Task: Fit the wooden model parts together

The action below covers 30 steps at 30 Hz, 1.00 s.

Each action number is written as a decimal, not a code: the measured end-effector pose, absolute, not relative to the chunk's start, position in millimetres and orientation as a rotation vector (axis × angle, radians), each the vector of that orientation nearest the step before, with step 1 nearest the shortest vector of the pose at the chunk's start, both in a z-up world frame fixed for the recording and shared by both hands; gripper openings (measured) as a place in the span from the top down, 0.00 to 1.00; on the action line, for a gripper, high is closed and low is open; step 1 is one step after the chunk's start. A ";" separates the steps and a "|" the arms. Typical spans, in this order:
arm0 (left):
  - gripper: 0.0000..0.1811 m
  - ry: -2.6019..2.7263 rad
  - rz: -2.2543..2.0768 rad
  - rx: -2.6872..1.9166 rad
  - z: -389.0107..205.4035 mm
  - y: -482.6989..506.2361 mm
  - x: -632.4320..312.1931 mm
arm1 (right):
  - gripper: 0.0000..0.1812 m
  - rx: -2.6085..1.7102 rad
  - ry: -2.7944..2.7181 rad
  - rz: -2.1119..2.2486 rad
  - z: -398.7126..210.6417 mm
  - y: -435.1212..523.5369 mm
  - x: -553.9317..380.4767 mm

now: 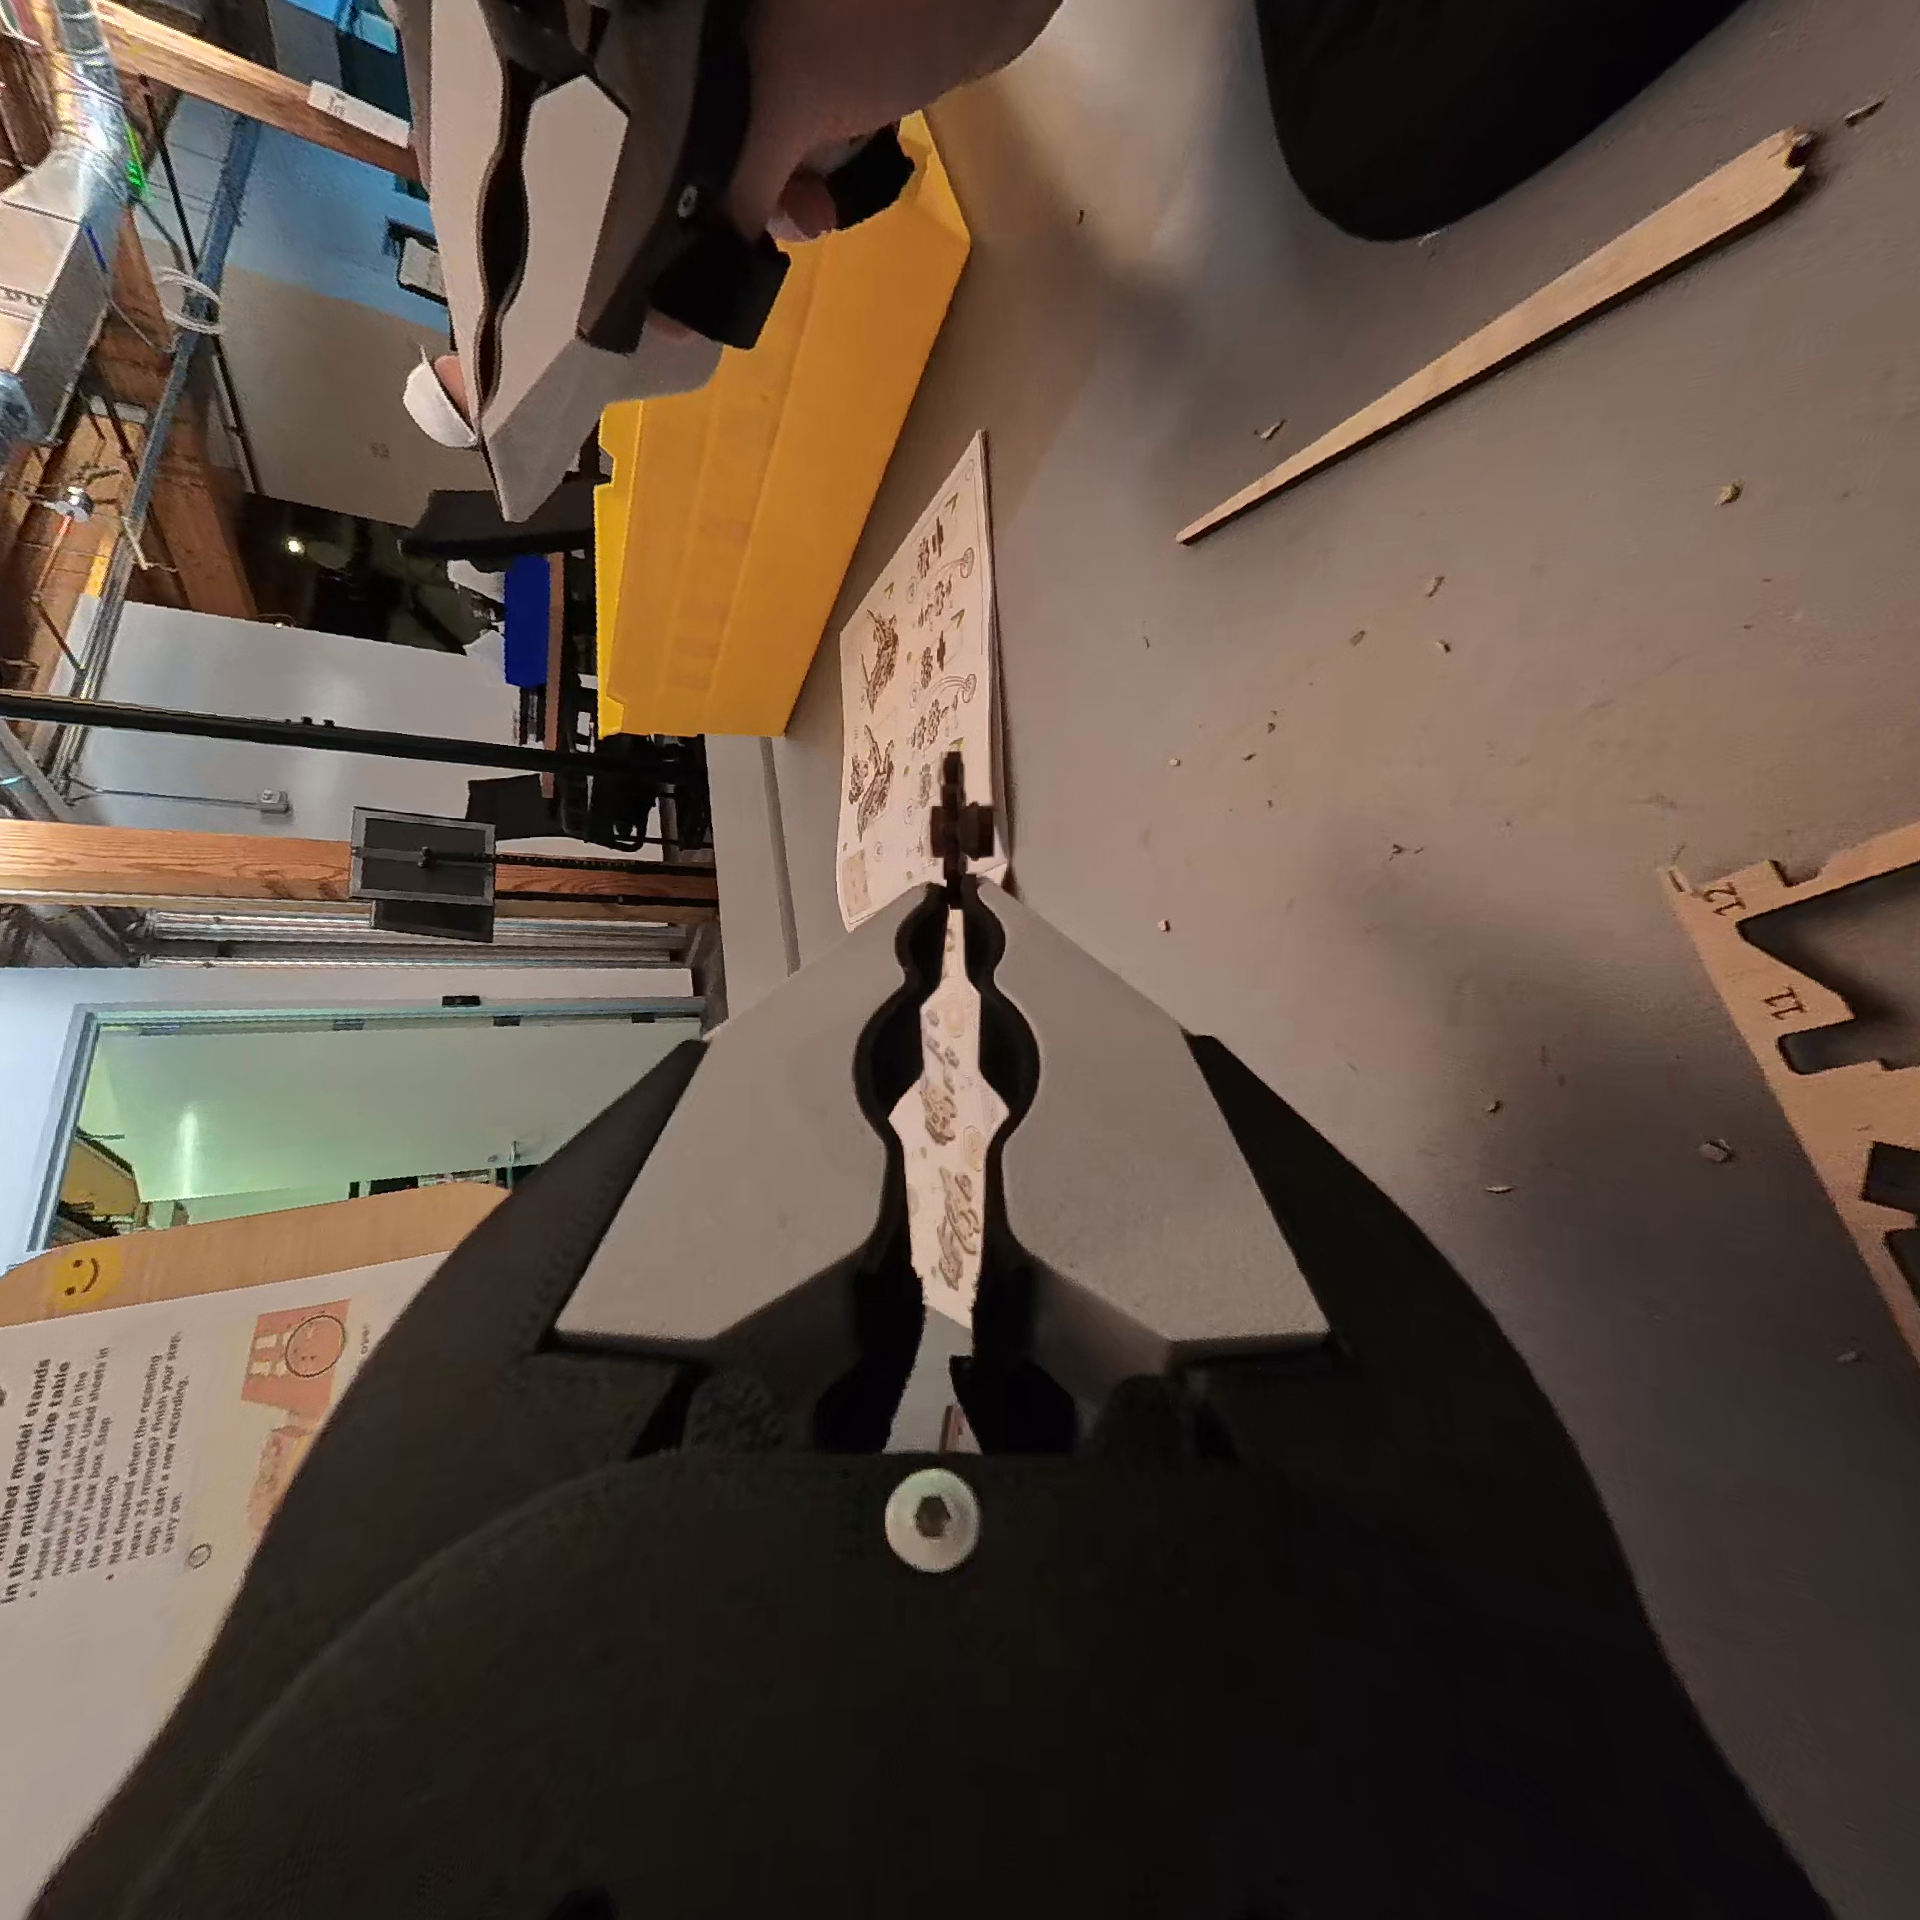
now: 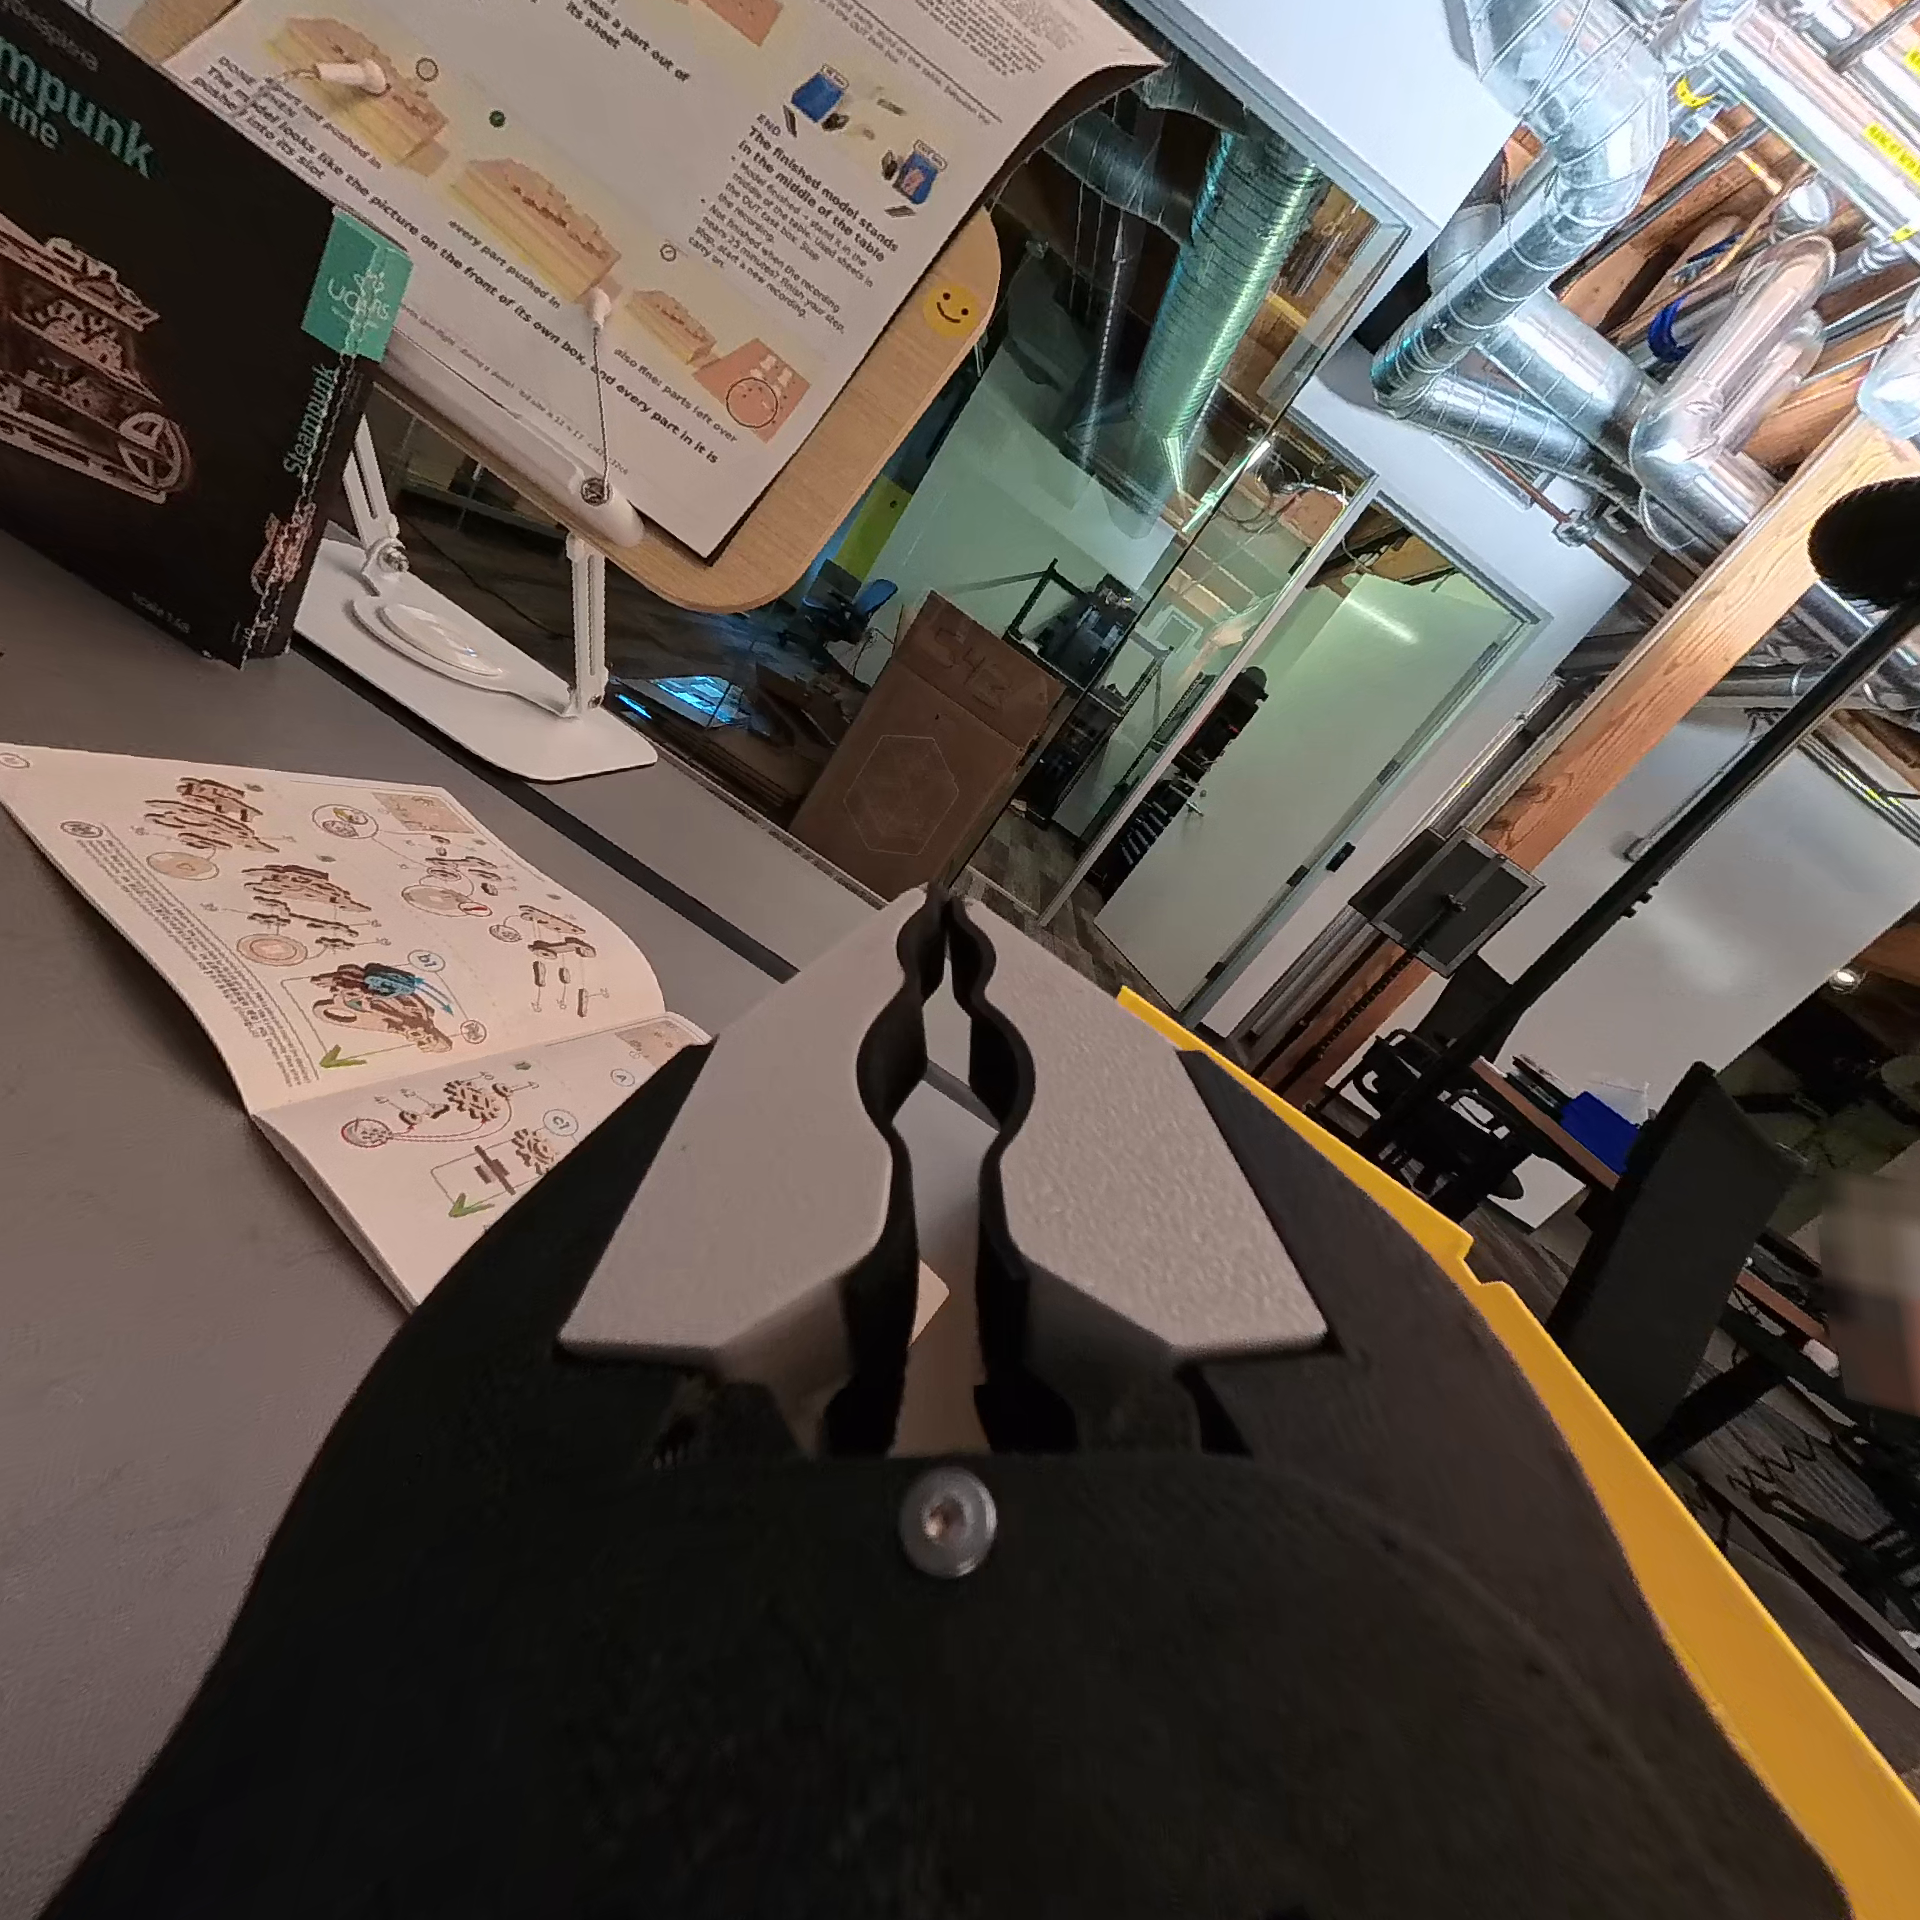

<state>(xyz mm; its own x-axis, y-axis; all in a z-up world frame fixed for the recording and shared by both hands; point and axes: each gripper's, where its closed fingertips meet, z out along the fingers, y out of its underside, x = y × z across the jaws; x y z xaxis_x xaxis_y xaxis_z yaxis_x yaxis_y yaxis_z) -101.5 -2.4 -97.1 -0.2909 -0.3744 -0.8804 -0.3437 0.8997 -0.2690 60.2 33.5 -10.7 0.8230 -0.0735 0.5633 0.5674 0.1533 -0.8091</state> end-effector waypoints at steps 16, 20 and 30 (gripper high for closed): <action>1.00 1.934 -0.008 -0.571 -107.3 6.9 -104.4 | 1.00 -1.350 -0.449 -0.481 -11.7 33.9 59.4; 1.00 1.948 0.028 -0.576 -111.7 11.3 -105.6 | 1.00 -1.351 -0.451 -0.479 -12.0 34.1 59.0; 1.00 1.966 0.085 -0.634 -121.1 27.7 -110.9 | 1.00 -1.352 -0.455 -0.481 -12.5 34.3 58.7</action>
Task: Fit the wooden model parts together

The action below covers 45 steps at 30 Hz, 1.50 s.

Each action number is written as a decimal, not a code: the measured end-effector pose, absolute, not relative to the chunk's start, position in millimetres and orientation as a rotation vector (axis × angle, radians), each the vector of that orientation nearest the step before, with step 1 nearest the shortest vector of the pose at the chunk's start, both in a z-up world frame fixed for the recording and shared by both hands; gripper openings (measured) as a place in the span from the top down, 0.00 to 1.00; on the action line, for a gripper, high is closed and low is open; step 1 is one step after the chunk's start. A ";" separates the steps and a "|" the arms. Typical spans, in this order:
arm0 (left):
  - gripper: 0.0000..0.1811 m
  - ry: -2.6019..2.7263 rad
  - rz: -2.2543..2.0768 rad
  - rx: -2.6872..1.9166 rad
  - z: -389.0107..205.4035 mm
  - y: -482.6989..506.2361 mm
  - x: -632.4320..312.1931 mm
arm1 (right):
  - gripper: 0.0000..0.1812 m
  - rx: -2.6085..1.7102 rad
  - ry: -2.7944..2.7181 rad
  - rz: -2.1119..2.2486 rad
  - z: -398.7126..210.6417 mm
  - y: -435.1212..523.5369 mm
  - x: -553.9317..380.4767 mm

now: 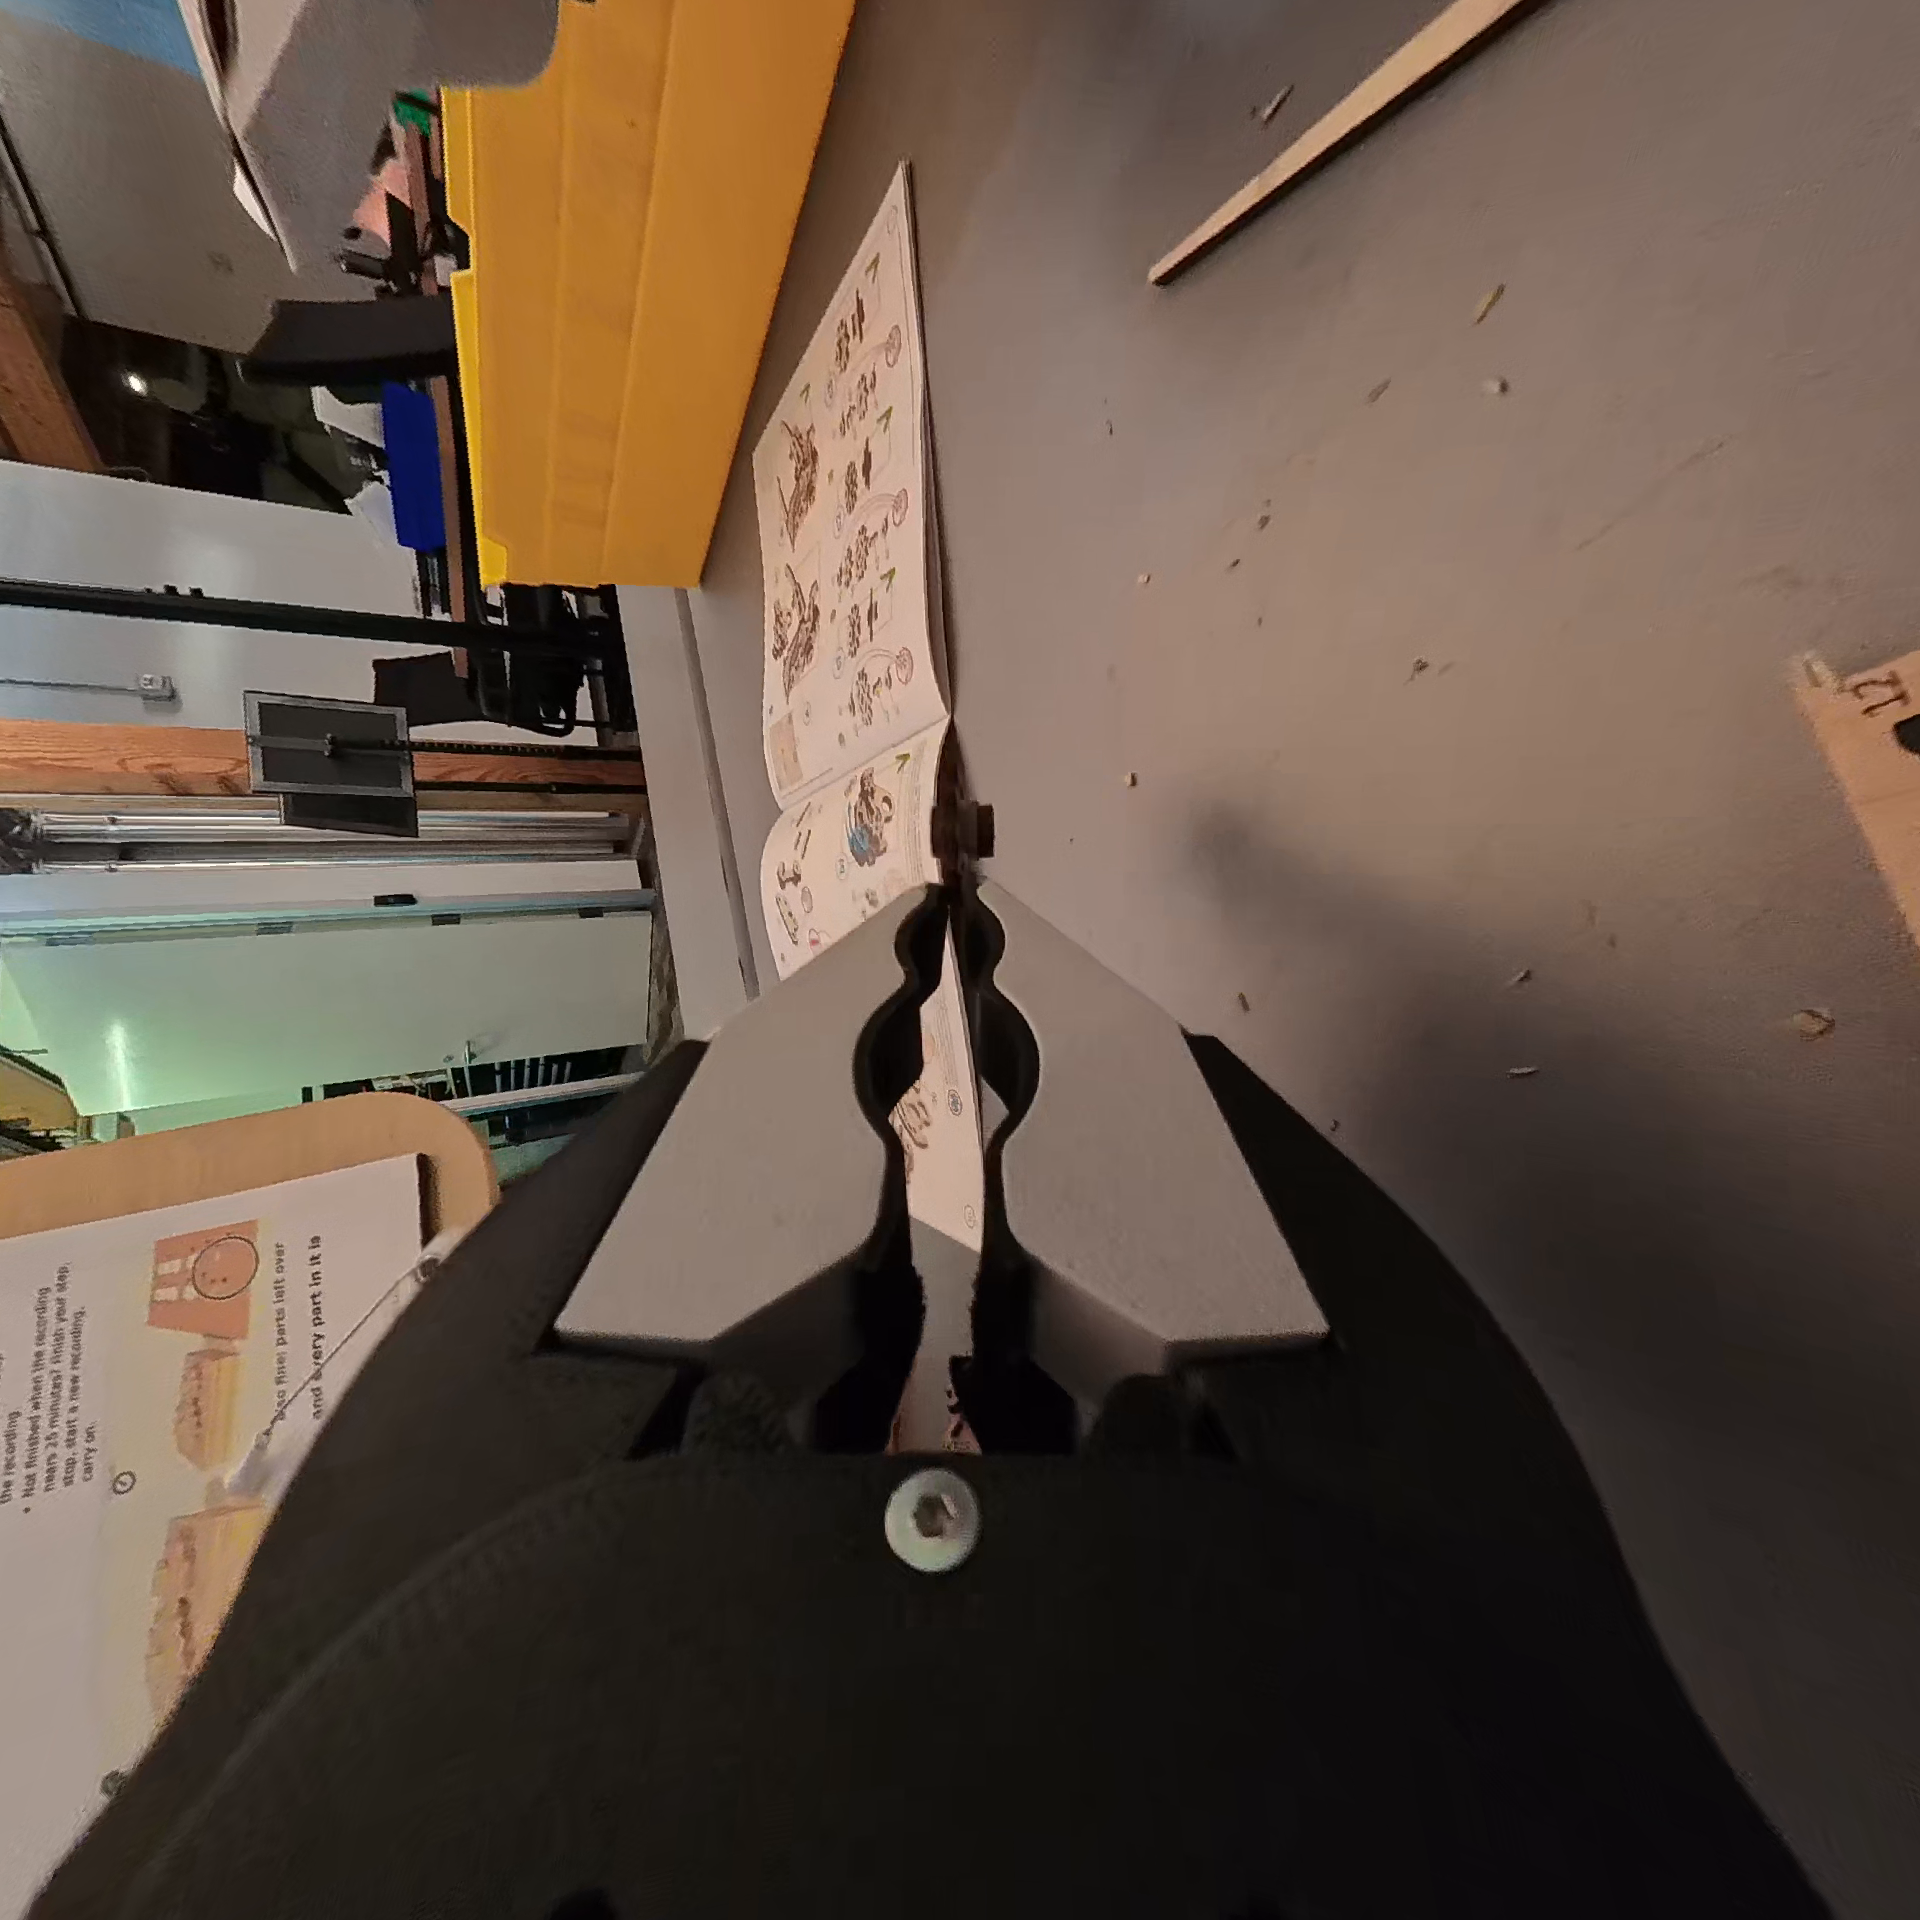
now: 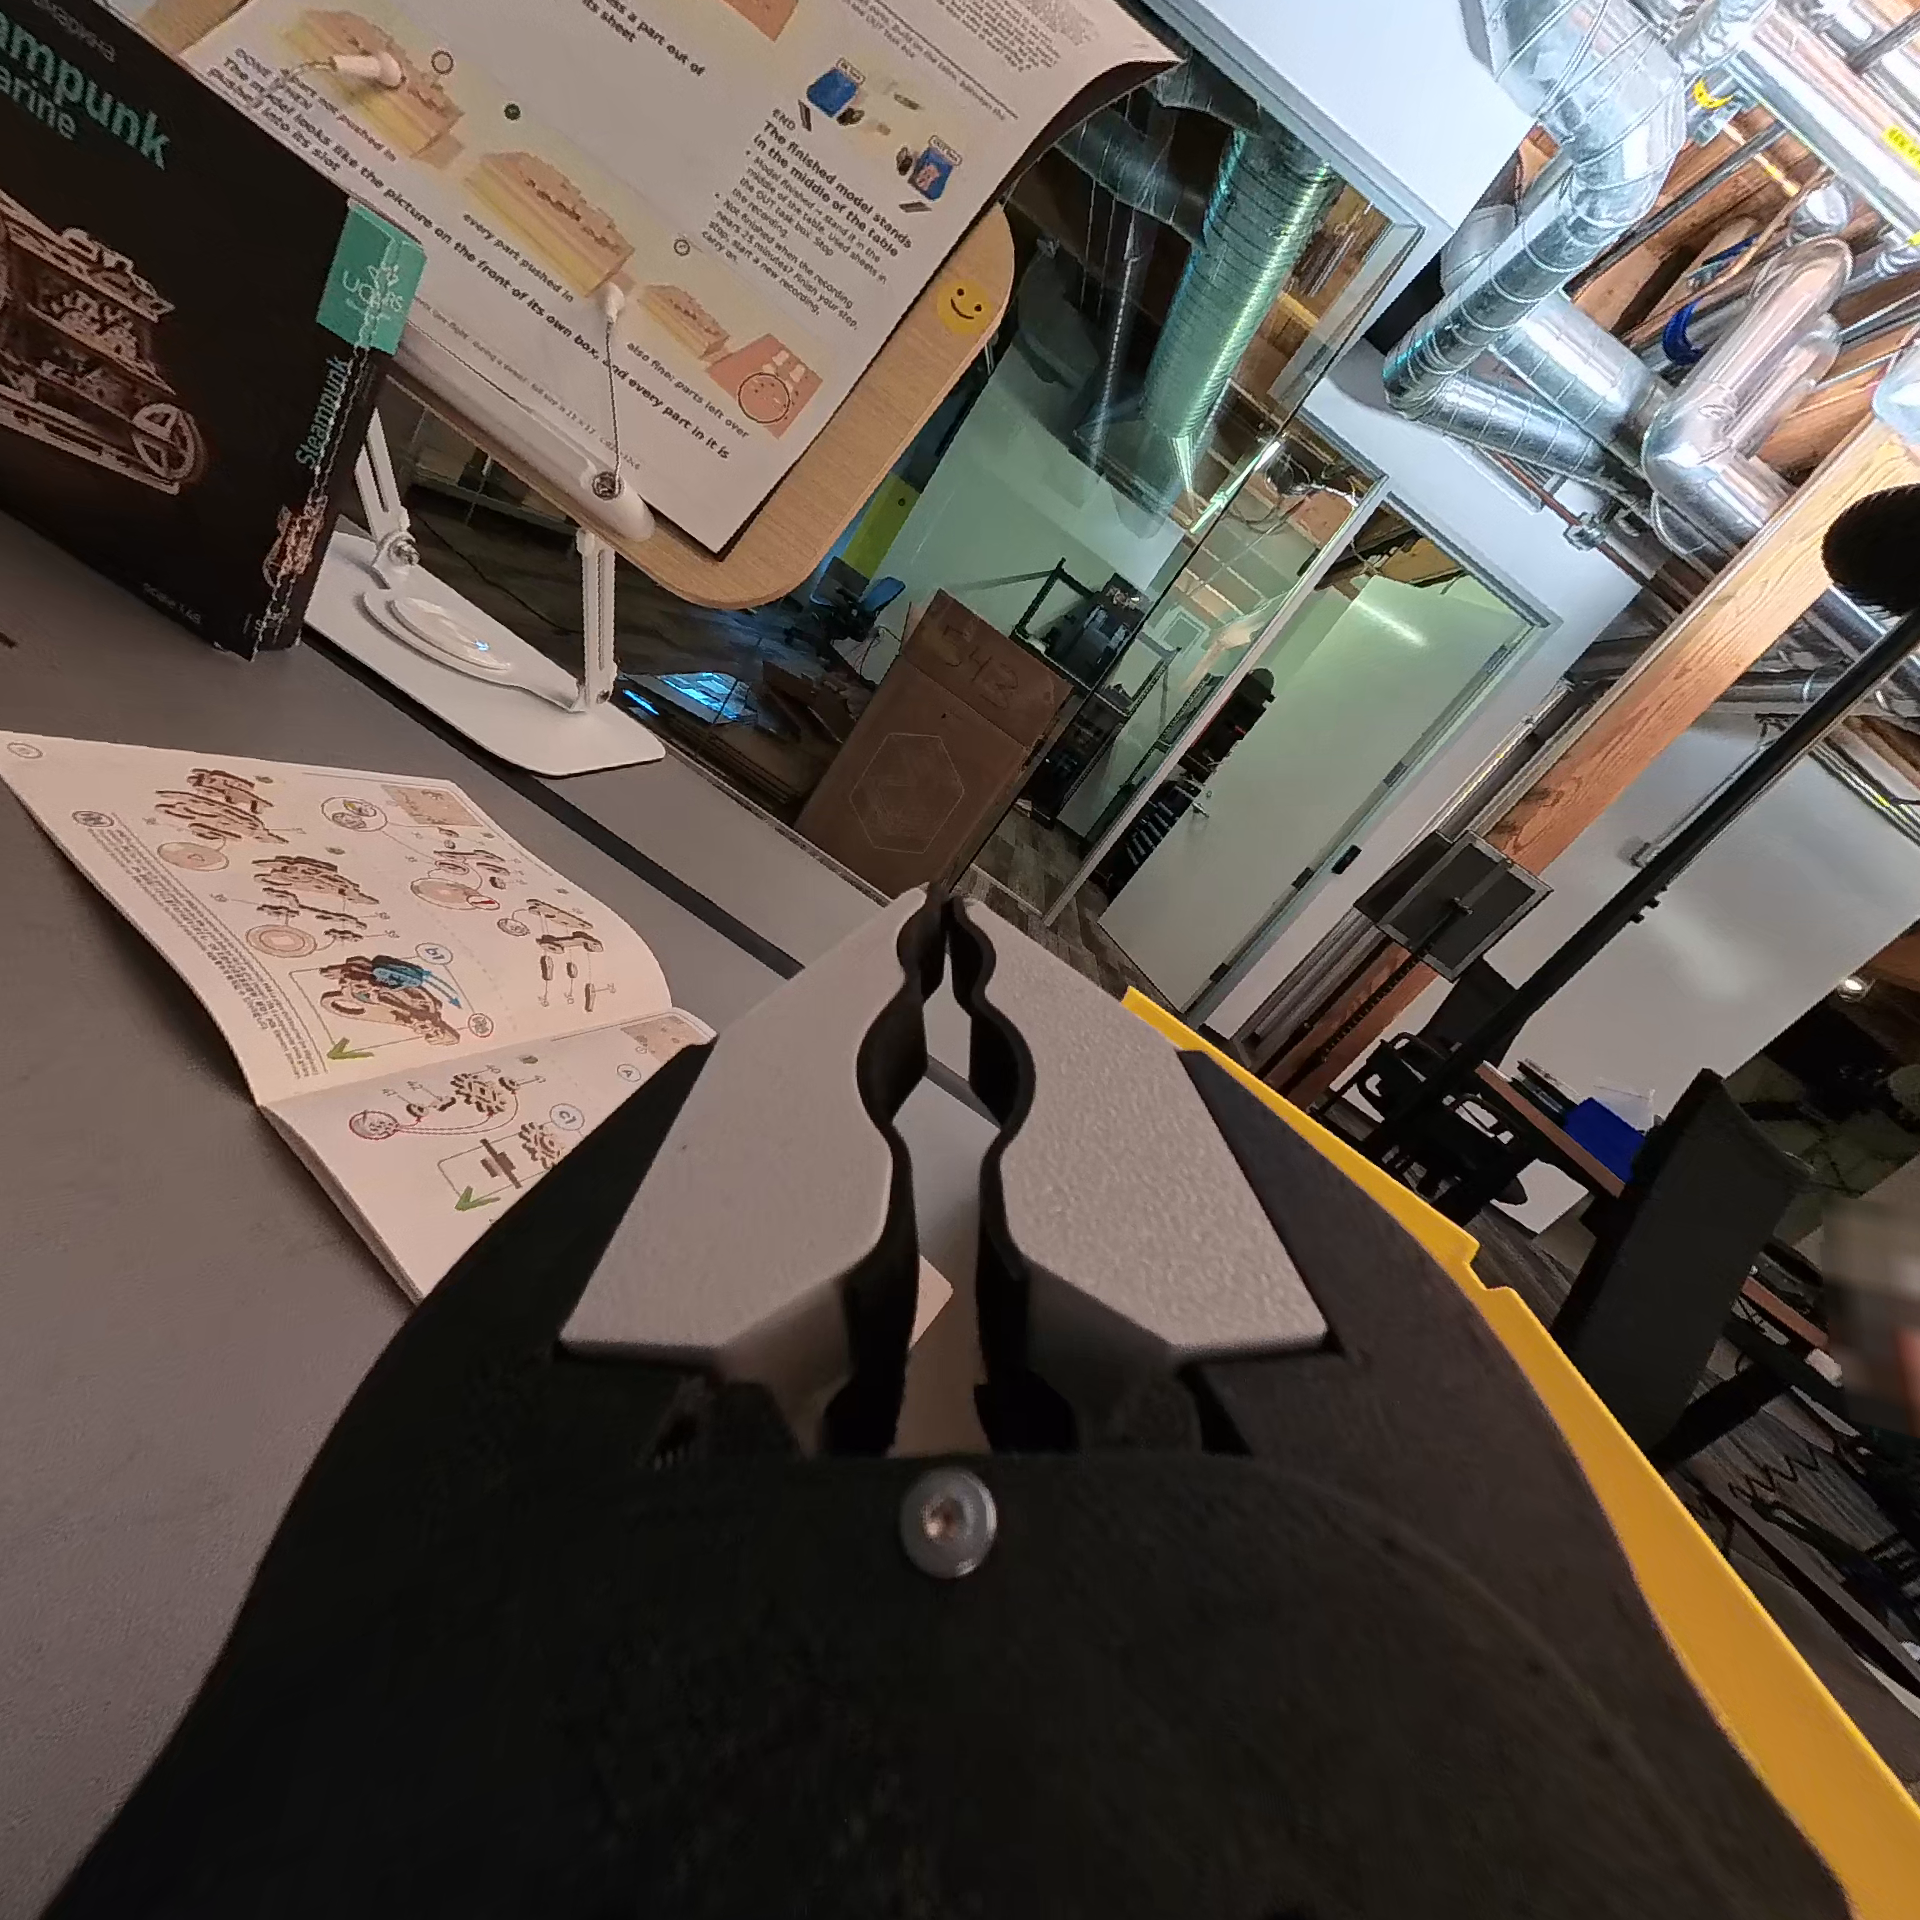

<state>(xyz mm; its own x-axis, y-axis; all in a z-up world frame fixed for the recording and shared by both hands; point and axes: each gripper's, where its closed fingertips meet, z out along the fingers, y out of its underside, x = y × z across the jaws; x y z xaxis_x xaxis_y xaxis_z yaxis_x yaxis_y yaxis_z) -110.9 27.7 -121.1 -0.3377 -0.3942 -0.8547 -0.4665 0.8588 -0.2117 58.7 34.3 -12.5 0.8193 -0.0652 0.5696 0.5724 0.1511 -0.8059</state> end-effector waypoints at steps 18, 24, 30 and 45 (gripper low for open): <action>1.00 1.989 0.148 -0.676 -129.9 43.8 -118.4 | 1.00 -1.345 -0.446 -0.487 -10.0 33.2 60.6; 1.00 1.995 0.161 -0.689 -132.7 48.0 -120.6 | 1.00 -1.344 -0.445 -0.489 -9.5 33.0 61.3; 1.00 2.006 0.176 -0.691 -135.3 49.3 -121.5 | 1.00 -1.344 -0.444 -0.489 -9.5 33.1 61.5; 1.00 2.013 0.184 -0.696 -137.0 50.0 -121.8 | 1.00 -1.344 -0.446 -0.489 -9.6 32.9 60.9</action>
